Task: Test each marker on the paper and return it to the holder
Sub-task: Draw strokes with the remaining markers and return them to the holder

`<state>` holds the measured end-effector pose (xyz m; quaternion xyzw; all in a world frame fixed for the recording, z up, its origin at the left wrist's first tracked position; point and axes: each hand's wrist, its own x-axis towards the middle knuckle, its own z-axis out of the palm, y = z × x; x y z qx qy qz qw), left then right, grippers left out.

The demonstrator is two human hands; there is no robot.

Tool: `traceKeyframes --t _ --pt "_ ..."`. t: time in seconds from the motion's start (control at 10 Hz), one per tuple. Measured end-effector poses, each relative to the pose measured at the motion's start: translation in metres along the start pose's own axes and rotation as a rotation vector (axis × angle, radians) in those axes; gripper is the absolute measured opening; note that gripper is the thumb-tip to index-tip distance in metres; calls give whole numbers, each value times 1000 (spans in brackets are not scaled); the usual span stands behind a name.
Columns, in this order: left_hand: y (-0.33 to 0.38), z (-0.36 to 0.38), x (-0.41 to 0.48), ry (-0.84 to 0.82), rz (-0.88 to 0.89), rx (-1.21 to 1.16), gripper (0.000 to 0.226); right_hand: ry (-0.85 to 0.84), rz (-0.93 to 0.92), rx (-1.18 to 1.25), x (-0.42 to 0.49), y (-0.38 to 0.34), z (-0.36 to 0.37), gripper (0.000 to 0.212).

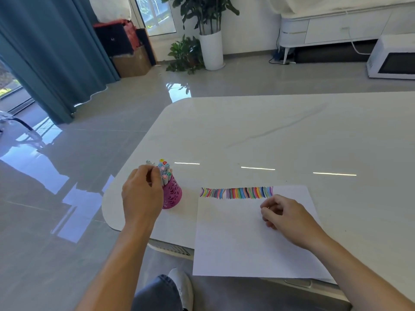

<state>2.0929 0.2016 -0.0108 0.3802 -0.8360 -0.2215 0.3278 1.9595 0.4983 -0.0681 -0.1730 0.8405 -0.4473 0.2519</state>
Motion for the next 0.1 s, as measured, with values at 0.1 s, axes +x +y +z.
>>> traceKeyframes --t 0.1 --pt "3 0 -2 8 8 -27 19 6 -6 8 -1 0 0 7"
